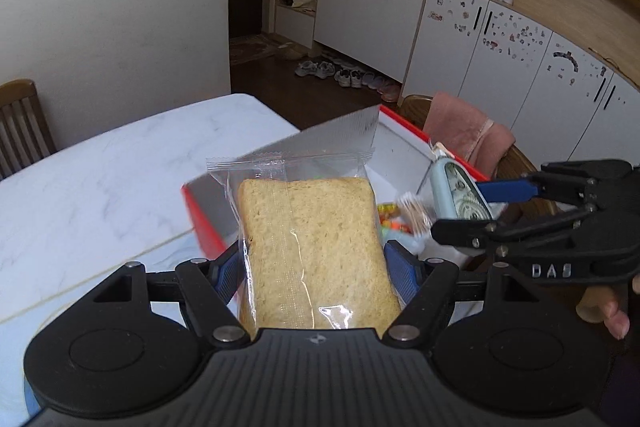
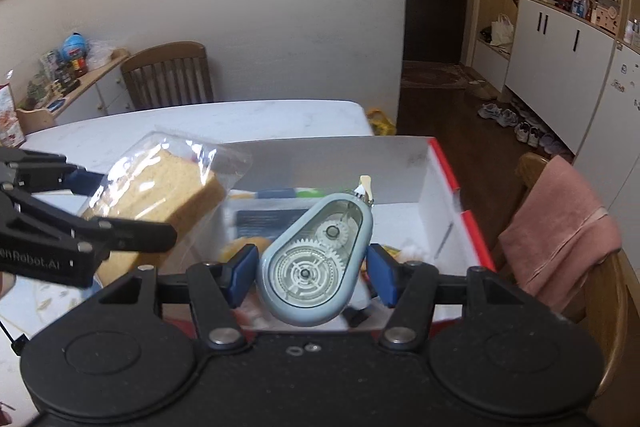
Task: Organize objects
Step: 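Carry the bread slice and correction tape with both tools into the red box, then open the left tool to drop the bread slice while the right tool releases the tape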
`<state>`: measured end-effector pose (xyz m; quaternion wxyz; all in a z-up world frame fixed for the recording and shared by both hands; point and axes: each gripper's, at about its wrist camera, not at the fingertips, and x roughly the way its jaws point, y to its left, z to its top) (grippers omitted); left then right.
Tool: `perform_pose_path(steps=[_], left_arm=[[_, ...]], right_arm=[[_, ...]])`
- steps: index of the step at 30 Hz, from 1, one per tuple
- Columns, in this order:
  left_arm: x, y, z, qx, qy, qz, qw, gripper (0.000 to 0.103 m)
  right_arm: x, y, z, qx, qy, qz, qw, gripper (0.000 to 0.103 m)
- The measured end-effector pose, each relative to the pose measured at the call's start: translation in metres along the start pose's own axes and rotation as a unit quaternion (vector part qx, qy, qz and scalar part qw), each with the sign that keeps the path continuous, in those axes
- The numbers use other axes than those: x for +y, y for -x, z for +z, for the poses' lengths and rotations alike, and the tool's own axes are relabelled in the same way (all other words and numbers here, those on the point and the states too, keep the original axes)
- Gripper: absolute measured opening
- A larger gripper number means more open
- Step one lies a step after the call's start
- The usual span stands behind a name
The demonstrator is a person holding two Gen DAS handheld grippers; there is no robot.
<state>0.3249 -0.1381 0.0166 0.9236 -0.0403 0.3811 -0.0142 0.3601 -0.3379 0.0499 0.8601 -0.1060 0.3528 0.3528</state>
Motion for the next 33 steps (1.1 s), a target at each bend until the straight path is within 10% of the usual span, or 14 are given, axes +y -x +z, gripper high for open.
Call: perform_pose_path(steps=[33], left_arm=[[-0.022, -0.133, 0.021, 0.103, -0.076, 0.02, 0.9916, 0.073]], right_arm=[[-0.037, -0.101, -0.006, 0.114, 0.068, 0.019, 0.991, 0.053]])
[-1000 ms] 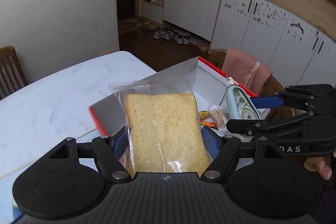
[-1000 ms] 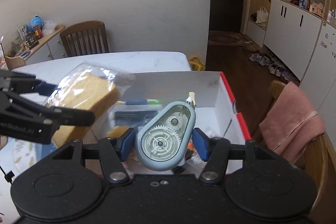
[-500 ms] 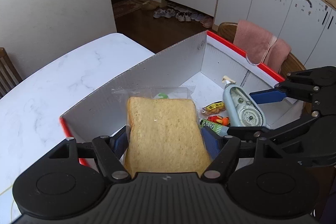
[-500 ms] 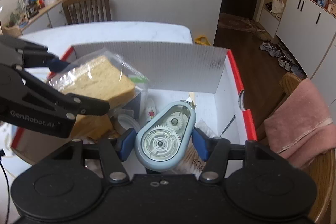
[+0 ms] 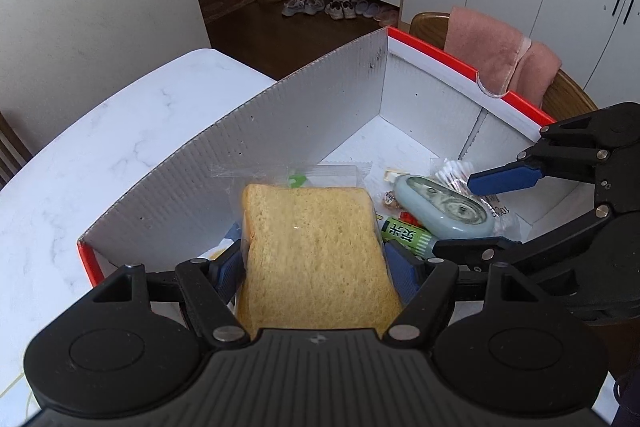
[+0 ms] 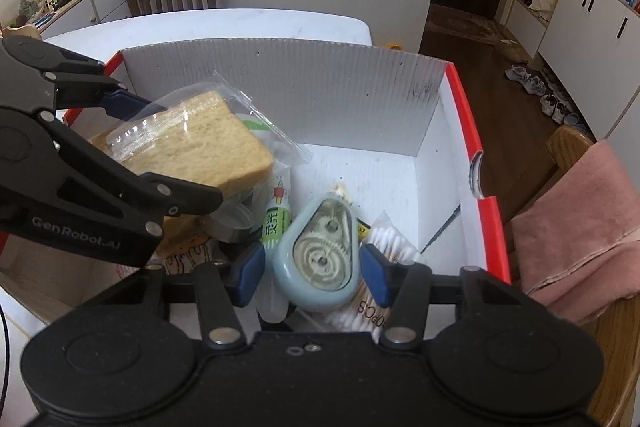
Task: Organize objects
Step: 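Open the left tool to drop the bread slice while the right tool releases the tape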
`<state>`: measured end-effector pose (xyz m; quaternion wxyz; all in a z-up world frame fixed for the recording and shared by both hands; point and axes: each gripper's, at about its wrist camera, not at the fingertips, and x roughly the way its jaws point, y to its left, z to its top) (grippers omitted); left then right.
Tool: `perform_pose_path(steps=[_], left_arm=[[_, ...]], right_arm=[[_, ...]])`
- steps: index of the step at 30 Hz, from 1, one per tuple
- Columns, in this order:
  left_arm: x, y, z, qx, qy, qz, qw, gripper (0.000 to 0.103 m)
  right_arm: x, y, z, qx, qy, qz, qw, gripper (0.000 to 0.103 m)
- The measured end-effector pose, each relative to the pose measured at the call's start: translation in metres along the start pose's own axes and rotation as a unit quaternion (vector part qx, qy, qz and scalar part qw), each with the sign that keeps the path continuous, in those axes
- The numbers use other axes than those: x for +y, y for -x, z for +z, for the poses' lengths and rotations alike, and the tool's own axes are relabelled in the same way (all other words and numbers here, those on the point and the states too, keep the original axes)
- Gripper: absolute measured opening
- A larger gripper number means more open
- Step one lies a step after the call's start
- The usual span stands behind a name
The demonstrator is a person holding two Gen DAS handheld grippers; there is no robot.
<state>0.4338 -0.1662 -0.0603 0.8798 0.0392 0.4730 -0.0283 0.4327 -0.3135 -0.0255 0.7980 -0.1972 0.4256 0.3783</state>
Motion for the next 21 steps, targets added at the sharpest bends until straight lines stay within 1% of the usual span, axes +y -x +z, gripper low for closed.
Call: perform_pose_path(steps=[3, 5, 6, 13, 21], left_arm=[[0.001, 0.0, 0.001, 0.001, 0.003, -0.004, 1.0, 0.074], [0.002, -0.001, 0.001, 0.001, 0.007, -0.007, 1.0, 0.074], [0.003, -0.001, 0.001, 0.0, 0.009, -0.008, 0.9999, 0.074], [0.006, 0.006, -0.004, -0.009, 0.023, -0.02, 0.9995, 0.074], [0.006, 0.031, -0.012, -0.036, 0.027, -0.032, 0.9985, 0.074]], right_arm=[[-0.002, 0.002, 0.0, 0.001, -0.003, 0.003, 1.0, 0.054], [-0.002, 0.005, 0.0, 0.0, -0.004, 0.002, 1.0, 0.062], [-0.002, 0.007, -0.001, -0.003, -0.003, 0.002, 1.0, 0.064], [-0.001, 0.021, -0.005, -0.013, -0.002, 0.0, 1.0, 0.066], [0.003, 0.042, -0.009, -0.033, -0.013, 0.003, 0.999, 0.069]])
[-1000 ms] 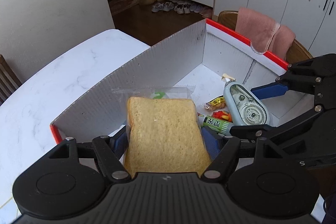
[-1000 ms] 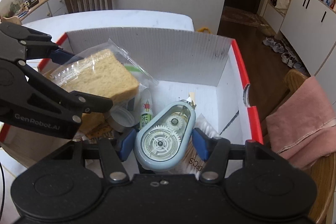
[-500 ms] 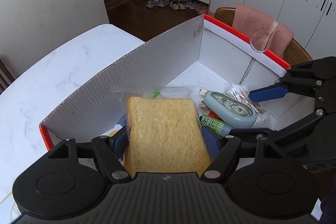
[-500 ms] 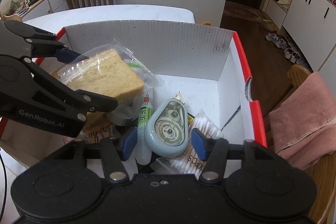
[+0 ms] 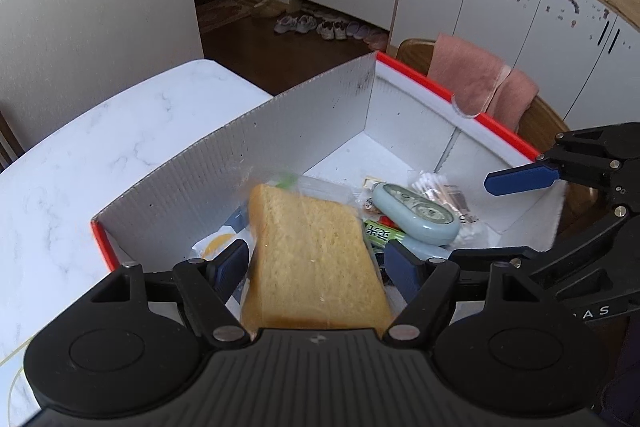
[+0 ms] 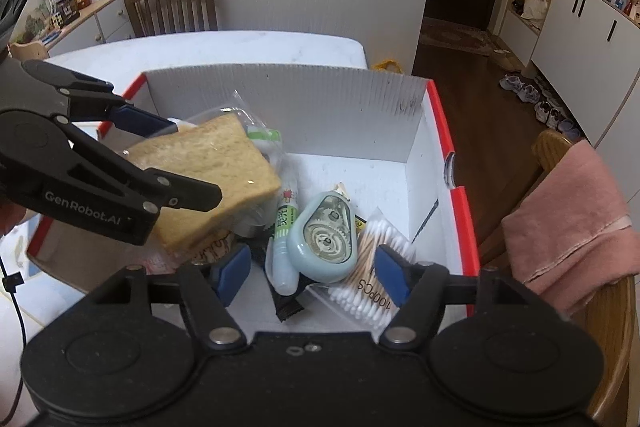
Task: Organize objects
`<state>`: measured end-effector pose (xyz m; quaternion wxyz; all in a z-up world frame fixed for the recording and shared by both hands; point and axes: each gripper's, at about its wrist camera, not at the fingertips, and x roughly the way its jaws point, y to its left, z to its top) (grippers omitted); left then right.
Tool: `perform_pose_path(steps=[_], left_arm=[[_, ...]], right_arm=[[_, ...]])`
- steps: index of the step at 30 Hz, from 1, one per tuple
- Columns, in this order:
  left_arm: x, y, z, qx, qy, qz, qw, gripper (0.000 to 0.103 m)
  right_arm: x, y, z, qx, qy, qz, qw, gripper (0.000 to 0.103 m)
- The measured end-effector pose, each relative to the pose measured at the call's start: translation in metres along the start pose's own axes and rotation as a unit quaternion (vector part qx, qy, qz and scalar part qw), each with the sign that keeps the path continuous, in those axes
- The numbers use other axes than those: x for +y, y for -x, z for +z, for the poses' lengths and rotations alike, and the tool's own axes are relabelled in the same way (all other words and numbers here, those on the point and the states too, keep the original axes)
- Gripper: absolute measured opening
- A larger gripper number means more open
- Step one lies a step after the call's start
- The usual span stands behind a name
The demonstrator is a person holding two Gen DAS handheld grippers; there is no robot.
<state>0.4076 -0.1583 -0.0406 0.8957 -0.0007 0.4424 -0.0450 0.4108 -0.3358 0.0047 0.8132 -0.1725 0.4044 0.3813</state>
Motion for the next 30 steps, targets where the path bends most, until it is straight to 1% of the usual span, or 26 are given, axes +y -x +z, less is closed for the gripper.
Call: perform_pose_path(steps=[6, 10, 22, 25, 27, 30], left_arm=[[0.001, 0.025, -0.007, -0.021, 0.01, -0.01, 0.9997, 0.074], [0.002, 0.042, -0.013, -0.038, 0.014, -0.013, 0.9991, 0.074], [0.017, 0.105, -0.035, -0.098, 0.025, -0.019, 0.9947, 0.074], [0.019, 0.119, -0.043, -0.11, 0.025, -0.018, 0.9934, 0.074], [0.022, 0.126, -0.047, -0.115, 0.025, -0.019, 0.9928, 0.08], [0.025, 0.136, -0.053, -0.122, 0.032, -0.019, 0.9918, 0.08]], right_arm=[[0.01, 0.021, -0.001, -0.02, -0.006, 0.005, 1.0, 0.069], [0.021, 0.035, -0.001, -0.038, -0.002, 0.0, 0.999, 0.069], [0.053, 0.072, -0.004, -0.089, -0.036, -0.008, 0.995, 0.07], [0.061, 0.079, -0.007, -0.097, -0.045, -0.01, 0.994, 0.072], [0.066, 0.083, -0.01, -0.102, -0.052, -0.01, 0.993, 0.074], [0.073, 0.088, -0.014, -0.108, -0.06, -0.011, 0.992, 0.077]])
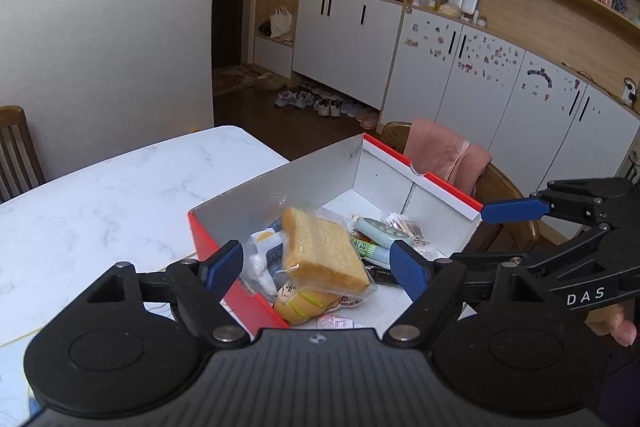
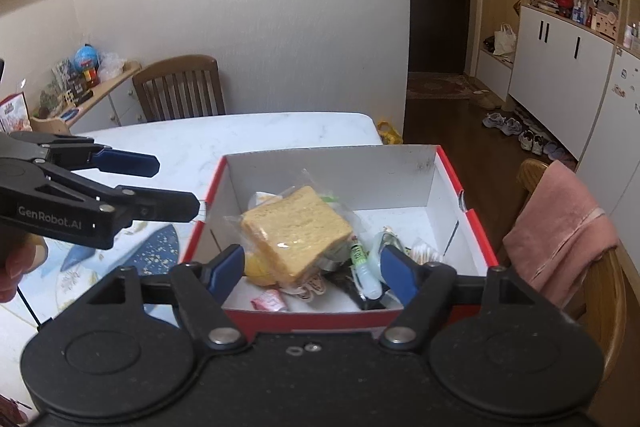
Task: Organize objects
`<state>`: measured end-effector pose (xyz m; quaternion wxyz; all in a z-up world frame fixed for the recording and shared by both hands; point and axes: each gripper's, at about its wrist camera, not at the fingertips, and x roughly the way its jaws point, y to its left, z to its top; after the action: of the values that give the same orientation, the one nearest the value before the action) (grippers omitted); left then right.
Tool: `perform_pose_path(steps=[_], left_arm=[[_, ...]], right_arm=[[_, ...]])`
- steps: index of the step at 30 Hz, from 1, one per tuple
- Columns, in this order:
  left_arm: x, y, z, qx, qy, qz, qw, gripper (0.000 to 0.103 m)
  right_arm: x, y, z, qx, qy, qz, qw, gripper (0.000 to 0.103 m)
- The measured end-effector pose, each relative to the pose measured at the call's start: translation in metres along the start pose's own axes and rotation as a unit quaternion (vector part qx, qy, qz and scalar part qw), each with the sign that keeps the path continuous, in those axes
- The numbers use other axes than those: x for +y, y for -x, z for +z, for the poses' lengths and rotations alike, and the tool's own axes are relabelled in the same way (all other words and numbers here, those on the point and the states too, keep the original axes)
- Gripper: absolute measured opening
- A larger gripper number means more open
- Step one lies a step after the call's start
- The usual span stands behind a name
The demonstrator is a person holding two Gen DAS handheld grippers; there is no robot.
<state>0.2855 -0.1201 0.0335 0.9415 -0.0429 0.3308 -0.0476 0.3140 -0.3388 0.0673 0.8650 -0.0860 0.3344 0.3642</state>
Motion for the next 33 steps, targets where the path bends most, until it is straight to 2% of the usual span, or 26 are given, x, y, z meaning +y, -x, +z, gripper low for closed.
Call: perform_pose_path(steps=[3, 9, 11, 13, 14, 16, 24, 33], left_arm=[[0.003, 0.008, -0.005, -0.005, 0.001, 0.001, 1.0, 0.081], [0.008, 0.02, -0.016, -0.01, 0.007, -0.001, 0.9999, 0.088], [0.009, 0.022, -0.019, -0.013, 0.008, 0.0, 0.9999, 0.092], [0.011, 0.025, -0.021, -0.014, 0.011, -0.002, 0.9998, 0.093], [0.011, 0.026, -0.022, -0.015, 0.012, -0.004, 0.9998, 0.093], [0.011, 0.028, -0.024, -0.017, 0.013, -0.006, 0.9998, 0.103], [0.01, 0.033, -0.032, -0.023, 0.019, -0.021, 0.9993, 0.103], [-0.006, 0.043, -0.042, -0.039, -0.008, -0.037, 0.9985, 0.103]], right_arm=[[0.007, 0.006, -0.003, -0.008, -0.005, 0.002, 1.0, 0.08], [0.02, 0.021, -0.007, -0.032, -0.009, 0.001, 0.999, 0.093], [0.022, 0.027, -0.007, -0.043, -0.014, -0.001, 0.999, 0.101], [0.023, 0.03, -0.007, -0.052, -0.017, -0.005, 0.998, 0.103], [0.025, 0.032, -0.008, -0.055, -0.019, -0.008, 0.998, 0.103], [0.026, 0.034, -0.008, -0.061, -0.025, -0.01, 0.998, 0.103], [0.029, 0.043, -0.015, -0.075, -0.047, -0.02, 0.996, 0.103], [0.032, 0.053, -0.024, -0.087, -0.058, -0.037, 0.994, 0.103]])
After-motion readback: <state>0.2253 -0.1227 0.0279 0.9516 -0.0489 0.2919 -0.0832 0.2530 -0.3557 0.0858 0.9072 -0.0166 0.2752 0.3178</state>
